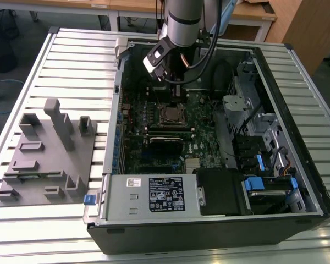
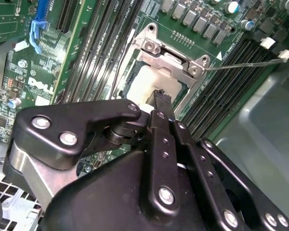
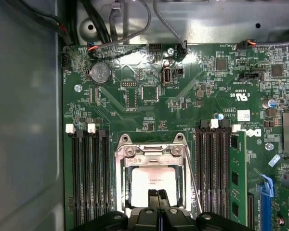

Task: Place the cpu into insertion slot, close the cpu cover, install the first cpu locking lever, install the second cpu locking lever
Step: 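Close the cpu cover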

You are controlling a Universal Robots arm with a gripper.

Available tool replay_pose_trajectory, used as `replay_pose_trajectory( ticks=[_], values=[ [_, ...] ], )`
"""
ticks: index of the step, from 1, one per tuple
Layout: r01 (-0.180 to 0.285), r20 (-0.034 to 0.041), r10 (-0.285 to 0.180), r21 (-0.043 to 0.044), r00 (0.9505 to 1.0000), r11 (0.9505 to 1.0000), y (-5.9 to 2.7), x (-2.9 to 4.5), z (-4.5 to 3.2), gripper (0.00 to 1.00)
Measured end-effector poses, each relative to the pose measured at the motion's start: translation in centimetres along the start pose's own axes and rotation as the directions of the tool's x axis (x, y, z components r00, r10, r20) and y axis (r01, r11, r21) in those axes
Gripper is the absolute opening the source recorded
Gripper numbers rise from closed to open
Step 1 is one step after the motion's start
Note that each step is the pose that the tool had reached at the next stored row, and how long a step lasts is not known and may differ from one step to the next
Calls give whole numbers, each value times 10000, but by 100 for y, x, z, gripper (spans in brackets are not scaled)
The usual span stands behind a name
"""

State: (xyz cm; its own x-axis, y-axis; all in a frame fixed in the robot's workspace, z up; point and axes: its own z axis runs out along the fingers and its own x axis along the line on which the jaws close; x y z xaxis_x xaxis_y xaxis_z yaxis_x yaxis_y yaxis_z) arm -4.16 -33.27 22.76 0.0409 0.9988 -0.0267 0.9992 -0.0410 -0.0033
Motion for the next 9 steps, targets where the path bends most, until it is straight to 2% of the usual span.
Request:
replay_pose_trajectory(
  ticks=[4,9],
  values=[
    [0,0,0,0,10000,10000,0,1,45,10],
    [0,2,0,1,10000,10000,0,1,48,10]
  ],
)
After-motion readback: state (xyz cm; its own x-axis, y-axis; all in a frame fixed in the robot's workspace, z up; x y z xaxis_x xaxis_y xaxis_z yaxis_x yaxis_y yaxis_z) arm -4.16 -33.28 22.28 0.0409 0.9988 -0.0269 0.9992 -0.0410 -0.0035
